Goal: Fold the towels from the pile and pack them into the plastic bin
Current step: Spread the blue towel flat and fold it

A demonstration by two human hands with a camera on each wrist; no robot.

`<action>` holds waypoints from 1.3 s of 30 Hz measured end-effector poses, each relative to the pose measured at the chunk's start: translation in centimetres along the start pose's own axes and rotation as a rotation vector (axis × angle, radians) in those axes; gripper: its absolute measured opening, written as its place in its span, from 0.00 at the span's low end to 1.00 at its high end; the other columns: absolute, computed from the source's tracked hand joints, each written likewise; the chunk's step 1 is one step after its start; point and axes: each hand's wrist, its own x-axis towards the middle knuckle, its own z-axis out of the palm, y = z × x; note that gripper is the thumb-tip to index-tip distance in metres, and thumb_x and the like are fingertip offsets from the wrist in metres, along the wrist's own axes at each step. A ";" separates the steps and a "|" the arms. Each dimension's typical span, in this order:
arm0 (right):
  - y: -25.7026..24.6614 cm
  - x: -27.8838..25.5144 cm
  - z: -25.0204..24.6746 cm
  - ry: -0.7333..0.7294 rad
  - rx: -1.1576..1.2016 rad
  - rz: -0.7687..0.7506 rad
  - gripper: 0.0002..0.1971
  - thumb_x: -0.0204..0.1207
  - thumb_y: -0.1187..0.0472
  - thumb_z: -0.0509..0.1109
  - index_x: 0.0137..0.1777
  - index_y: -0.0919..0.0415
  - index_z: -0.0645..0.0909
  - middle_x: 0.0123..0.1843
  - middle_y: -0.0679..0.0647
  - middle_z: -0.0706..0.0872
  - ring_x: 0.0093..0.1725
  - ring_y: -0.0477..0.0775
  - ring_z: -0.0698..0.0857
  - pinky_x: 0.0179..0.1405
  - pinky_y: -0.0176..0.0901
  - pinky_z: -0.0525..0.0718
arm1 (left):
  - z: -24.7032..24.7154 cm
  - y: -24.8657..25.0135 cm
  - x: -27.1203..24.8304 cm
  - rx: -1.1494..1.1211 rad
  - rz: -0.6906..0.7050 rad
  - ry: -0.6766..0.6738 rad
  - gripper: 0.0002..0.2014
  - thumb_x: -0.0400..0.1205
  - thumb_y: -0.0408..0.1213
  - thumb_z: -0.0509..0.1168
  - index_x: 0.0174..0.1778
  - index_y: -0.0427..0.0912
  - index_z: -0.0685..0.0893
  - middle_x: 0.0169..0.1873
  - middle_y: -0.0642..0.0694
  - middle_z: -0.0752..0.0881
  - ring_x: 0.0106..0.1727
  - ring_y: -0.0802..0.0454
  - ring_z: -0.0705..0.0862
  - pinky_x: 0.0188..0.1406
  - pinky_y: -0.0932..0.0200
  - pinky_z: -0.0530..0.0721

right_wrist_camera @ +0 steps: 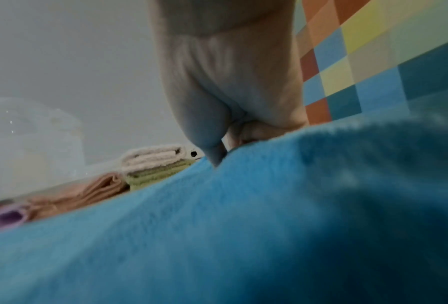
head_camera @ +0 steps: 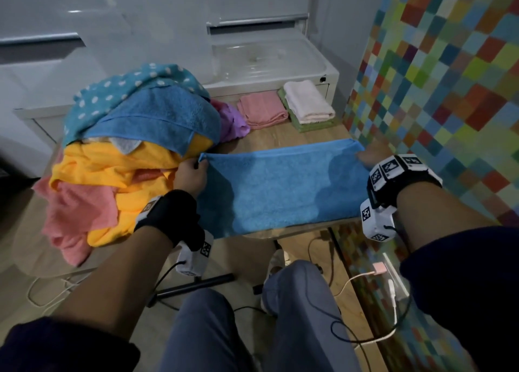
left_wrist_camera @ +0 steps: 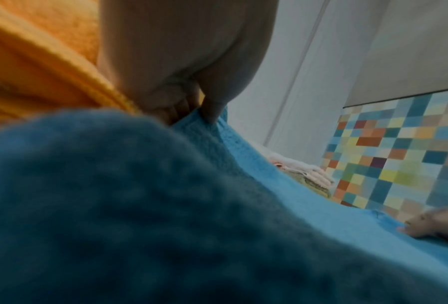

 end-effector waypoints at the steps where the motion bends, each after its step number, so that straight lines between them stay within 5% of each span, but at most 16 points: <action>1: -0.1 0.1 -0.4 0.011 0.018 -0.016 0.17 0.82 0.63 0.61 0.64 0.76 0.75 0.58 0.69 0.79 0.59 0.66 0.80 0.51 0.52 0.76 | 0.0 0.4 0.0 -0.006 0.003 0.004 0.16 0.84 0.38 0.60 0.50 0.26 0.83 0.51 0.25 0.84 0.56 0.31 0.82 0.51 0.46 0.79; 3: -0.5 0.3 -1.0 0.068 0.050 -0.062 0.13 0.81 0.60 0.60 0.49 0.71 0.79 0.46 0.65 0.80 0.53 0.63 0.80 0.46 0.49 0.73 | 0.1 0.9 0.0 -0.017 -0.006 0.035 0.15 0.84 0.37 0.59 0.50 0.25 0.82 0.51 0.25 0.84 0.56 0.33 0.82 0.51 0.49 0.77; 5: -0.9 0.7 -1.1 0.124 0.100 -0.105 0.17 0.82 0.57 0.59 0.32 0.62 0.70 0.32 0.57 0.72 0.44 0.59 0.76 0.43 0.46 0.69 | 0.3 0.9 0.2 -0.036 -0.026 0.060 0.16 0.84 0.37 0.59 0.50 0.25 0.82 0.51 0.24 0.83 0.56 0.32 0.82 0.52 0.47 0.77; 9: -0.8 1.0 0.0 0.149 0.154 -0.142 0.22 0.83 0.61 0.60 0.26 0.60 0.60 0.28 0.55 0.64 0.36 0.57 0.71 0.39 0.45 0.65 | 0.5 0.3 0.1 -0.055 -0.077 0.103 0.16 0.84 0.39 0.58 0.52 0.28 0.82 0.53 0.26 0.83 0.57 0.30 0.81 0.56 0.45 0.78; 11: -0.8 1.0 0.3 0.145 0.116 -0.142 0.22 0.83 0.63 0.60 0.25 0.61 0.61 0.27 0.55 0.64 0.40 0.61 0.73 0.39 0.43 0.64 | 0.6 0.1 0.1 -0.038 -0.074 0.125 0.16 0.84 0.39 0.59 0.54 0.28 0.82 0.54 0.26 0.84 0.58 0.30 0.81 0.55 0.46 0.77; 14: -1.2 0.9 0.2 0.109 0.000 -0.133 0.16 0.84 0.64 0.57 0.36 0.68 0.75 0.38 0.63 0.78 0.57 0.68 0.79 0.37 0.43 0.70 | 0.8 0.1 0.2 -0.025 -0.081 0.162 0.16 0.84 0.41 0.59 0.55 0.30 0.84 0.54 0.26 0.84 0.58 0.29 0.81 0.54 0.46 0.78; 17: -1.9 0.7 0.4 0.114 -0.154 -0.117 0.17 0.86 0.61 0.54 0.64 0.73 0.76 0.67 0.69 0.77 0.68 0.68 0.74 0.61 0.48 0.73 | 1.0 0.5 0.2 0.018 -0.123 0.195 0.17 0.84 0.42 0.60 0.57 0.33 0.84 0.56 0.28 0.84 0.59 0.30 0.81 0.55 0.48 0.78; 20: -2.0 0.9 1.0 0.126 -0.194 -0.126 0.16 0.85 0.62 0.54 0.61 0.73 0.77 0.65 0.69 0.79 0.65 0.69 0.77 0.63 0.55 0.73 | 1.2 0.8 0.1 0.030 -0.151 0.216 0.17 0.83 0.44 0.61 0.55 0.34 0.86 0.54 0.29 0.85 0.58 0.31 0.81 0.54 0.49 0.78; 24: -2.0 1.1 1.0 0.111 -0.125 -0.099 0.15 0.83 0.64 0.55 0.59 0.74 0.78 0.61 0.70 0.81 0.59 0.69 0.81 0.47 0.50 0.73 | 1.3 1.0 0.2 0.023 -0.211 0.219 0.17 0.82 0.47 0.62 0.54 0.35 0.86 0.55 0.32 0.86 0.58 0.32 0.82 0.55 0.50 0.78; 29: -2.7 -0.7 0.2 0.118 -0.100 -0.117 0.21 0.84 0.57 0.59 0.69 0.74 0.72 0.69 0.68 0.77 0.68 0.68 0.76 0.59 0.52 0.74 | 1.0 1.7 -0.3 0.017 -0.196 0.116 0.24 0.83 0.47 0.61 0.65 0.29 0.76 0.64 0.30 0.79 0.66 0.33 0.77 0.63 0.49 0.74; 33: -3.9 -2.9 0.2 0.277 -0.240 -0.319 0.17 0.82 0.65 0.58 0.67 0.74 0.73 0.70 0.70 0.73 0.71 0.69 0.70 0.68 0.56 0.70 | 1.1 2.5 -2.5 0.231 0.010 0.116 0.23 0.82 0.40 0.60 0.69 0.30 0.70 0.69 0.30 0.73 0.71 0.32 0.70 0.69 0.48 0.65; 36: -5.5 -5.0 3.1 0.127 -0.381 -0.466 0.16 0.80 0.67 0.57 0.63 0.73 0.77 0.68 0.71 0.74 0.70 0.69 0.71 0.67 0.56 0.71 | 2.7 2.8 -5.3 0.456 0.355 0.076 0.20 0.78 0.45 0.55 0.61 0.42 0.81 0.65 0.38 0.77 0.69 0.35 0.71 0.66 0.46 0.67; 39: -7.0 -7.2 6.4 -0.085 -0.446 -0.610 0.19 0.83 0.61 0.54 0.70 0.68 0.73 0.74 0.67 0.71 0.74 0.66 0.69 0.72 0.55 0.69 | 5.0 3.8 -6.6 0.606 0.505 -0.195 0.24 0.79 0.46 0.48 0.65 0.46 0.80 0.70 0.43 0.76 0.74 0.38 0.67 0.74 0.46 0.62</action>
